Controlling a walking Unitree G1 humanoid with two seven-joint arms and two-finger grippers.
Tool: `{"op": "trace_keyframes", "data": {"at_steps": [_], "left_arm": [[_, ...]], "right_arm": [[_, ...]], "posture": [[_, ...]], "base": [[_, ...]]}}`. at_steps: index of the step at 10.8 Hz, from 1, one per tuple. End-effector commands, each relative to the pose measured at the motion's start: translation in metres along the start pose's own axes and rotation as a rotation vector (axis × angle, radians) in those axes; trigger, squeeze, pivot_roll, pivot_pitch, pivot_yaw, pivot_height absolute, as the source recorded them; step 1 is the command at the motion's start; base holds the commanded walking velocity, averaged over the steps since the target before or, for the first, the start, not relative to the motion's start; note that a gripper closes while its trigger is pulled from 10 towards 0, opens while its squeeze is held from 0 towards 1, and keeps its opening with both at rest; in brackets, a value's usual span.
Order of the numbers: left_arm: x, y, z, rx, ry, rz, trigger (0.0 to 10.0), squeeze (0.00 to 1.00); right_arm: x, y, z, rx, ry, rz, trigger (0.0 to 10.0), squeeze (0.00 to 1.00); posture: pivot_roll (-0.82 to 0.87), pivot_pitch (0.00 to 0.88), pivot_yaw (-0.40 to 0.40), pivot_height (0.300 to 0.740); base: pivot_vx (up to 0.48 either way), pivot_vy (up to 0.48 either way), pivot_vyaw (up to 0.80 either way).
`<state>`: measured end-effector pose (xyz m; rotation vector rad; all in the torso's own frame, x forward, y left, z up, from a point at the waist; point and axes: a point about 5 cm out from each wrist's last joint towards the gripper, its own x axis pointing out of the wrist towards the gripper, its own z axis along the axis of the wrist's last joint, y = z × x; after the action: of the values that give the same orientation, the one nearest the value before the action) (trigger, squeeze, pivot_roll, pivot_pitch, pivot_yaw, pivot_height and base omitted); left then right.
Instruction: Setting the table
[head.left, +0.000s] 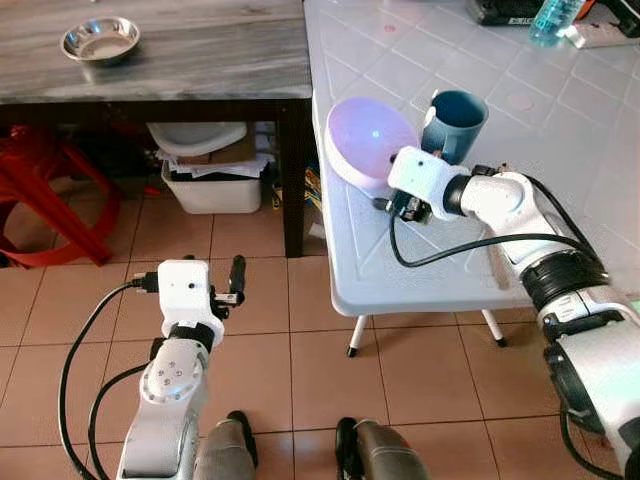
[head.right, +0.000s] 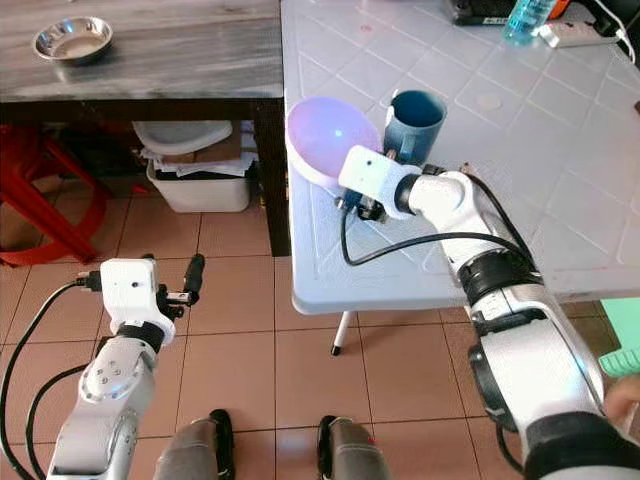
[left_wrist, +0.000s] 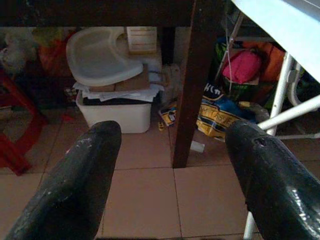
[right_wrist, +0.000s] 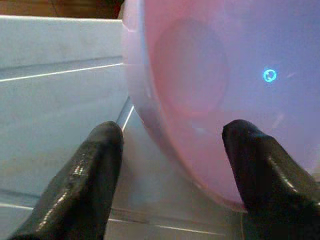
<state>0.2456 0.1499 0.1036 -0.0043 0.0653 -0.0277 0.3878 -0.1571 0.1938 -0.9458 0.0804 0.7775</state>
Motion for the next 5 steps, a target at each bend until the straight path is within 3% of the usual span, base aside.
{"op": "trace_keyframes", "data": {"at_steps": [1,5], "left_arm": [[-0.0008,0.0009,-0.0020,0.005,0.017,0.000,10.0,0.00],[0.0000,0.0017,-0.0043,0.015,0.031,0.011,10.0,0.00]], "right_arm": [[-0.0017,-0.0035,-0.0018,-0.037,0.022,0.004,0.0,0.00],[-0.0012,-0.0038,-0.0033,-0.051,0.019,0.002,0.0,0.00]], "posture": [[-0.02,0.221,-0.033,0.740],[-0.01,0.216,-0.036,0.740]], "base": [[0.000,0.000,0.00],[0.000,0.000,0.00]]}}
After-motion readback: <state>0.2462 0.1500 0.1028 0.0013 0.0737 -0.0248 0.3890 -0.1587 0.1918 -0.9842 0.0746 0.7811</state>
